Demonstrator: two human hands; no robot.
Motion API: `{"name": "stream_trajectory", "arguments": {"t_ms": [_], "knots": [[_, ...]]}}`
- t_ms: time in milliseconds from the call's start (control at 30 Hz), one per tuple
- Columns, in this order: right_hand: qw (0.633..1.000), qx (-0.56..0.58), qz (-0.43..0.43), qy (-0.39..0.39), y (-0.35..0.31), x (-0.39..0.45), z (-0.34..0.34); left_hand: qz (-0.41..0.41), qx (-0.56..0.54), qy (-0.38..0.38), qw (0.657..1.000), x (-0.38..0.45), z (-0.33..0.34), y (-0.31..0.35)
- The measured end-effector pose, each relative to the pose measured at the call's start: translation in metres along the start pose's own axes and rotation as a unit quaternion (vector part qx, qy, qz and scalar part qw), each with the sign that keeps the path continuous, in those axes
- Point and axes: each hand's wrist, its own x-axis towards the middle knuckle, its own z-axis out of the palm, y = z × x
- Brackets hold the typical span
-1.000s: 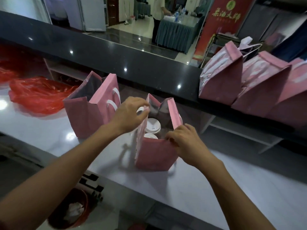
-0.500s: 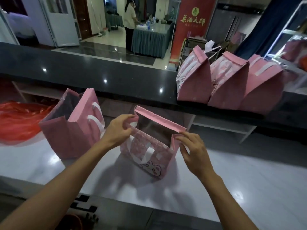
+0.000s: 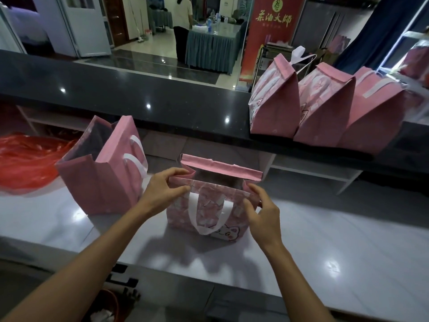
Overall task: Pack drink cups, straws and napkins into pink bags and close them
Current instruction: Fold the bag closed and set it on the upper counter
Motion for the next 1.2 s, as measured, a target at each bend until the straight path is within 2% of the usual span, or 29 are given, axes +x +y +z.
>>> {"name": "stream_trajectory", "arguments": {"t_ms": [100, 267, 433, 533, 767, 1000, 1200], "knots": [[1.0, 0.003, 0.014, 0.007, 0.006, 0.013, 0.003, -0.002, -0.011, 0.004, 1.0, -0.004, 0.005, 0.0], [0.996, -0.077, -0.022, 0.033, 0.02, 0.028, 0.012, 0.063, 0.059, 0.079, 0.993, -0.001, 0.009, -0.011], [0.965, -0.225, -0.115, 0.074, 0.025, 0.037, 0.016, 0.046, 0.023, 0.039, 0.998, 0.01, 0.007, -0.024], [0.95, -0.261, -0.151, 0.083, 0.023, 0.046, 0.017, 0.056, 0.005, 0.048, 0.997, 0.015, 0.009, -0.024], [0.927, -0.268, -0.261, 0.027, 0.008, 0.073, 0.033, 0.085, 0.04, 0.056, 0.994, 0.019, 0.014, -0.028], [0.896, -0.346, -0.278, -0.02, -0.003, 0.094, 0.051, 0.106, 0.056, 0.047, 0.992, 0.017, 0.015, -0.032], [0.879, -0.359, -0.313, 0.007, 0.003, 0.104, 0.057, 0.114, 0.063, 0.051, 0.99, 0.018, 0.013, -0.032]]}}
